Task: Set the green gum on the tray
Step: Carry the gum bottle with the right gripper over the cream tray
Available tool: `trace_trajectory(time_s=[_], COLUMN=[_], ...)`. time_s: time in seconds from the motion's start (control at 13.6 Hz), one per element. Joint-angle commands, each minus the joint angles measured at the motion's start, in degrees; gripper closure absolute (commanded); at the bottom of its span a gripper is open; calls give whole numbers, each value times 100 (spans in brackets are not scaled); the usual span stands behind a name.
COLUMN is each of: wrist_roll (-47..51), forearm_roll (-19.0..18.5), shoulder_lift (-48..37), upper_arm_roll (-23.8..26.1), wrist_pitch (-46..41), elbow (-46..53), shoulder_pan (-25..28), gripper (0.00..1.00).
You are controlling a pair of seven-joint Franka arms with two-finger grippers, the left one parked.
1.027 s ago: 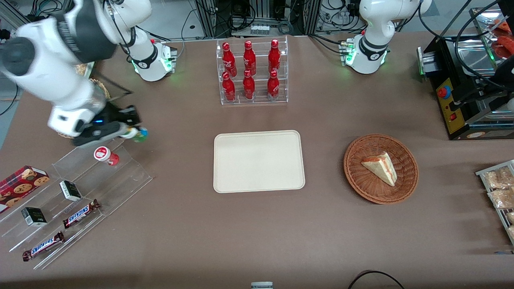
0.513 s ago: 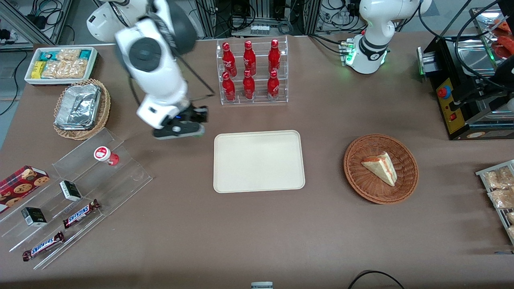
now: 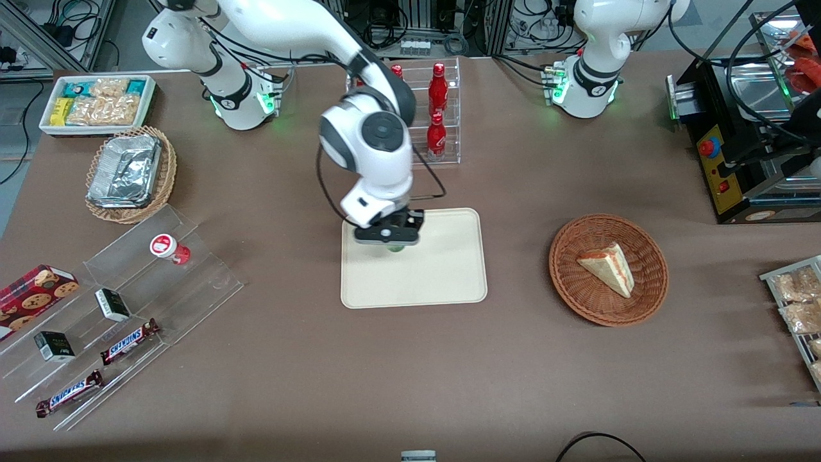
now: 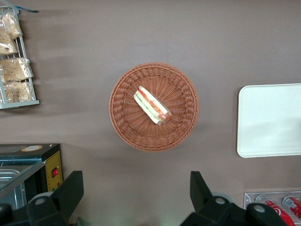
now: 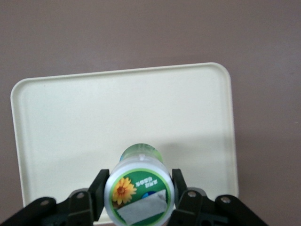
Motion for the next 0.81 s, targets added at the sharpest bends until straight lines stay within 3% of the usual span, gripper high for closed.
trace_trajectory(time_s=[0.0, 0.73], wrist_roll=[155, 138], forearm_roll=[107, 194], shoulder_lift=[614, 1134], upper_arm_roll=[-86, 19], wrist_pitch=[38, 531], elbow=[565, 530], shoulder_pan=[109, 179], gripper=[100, 100])
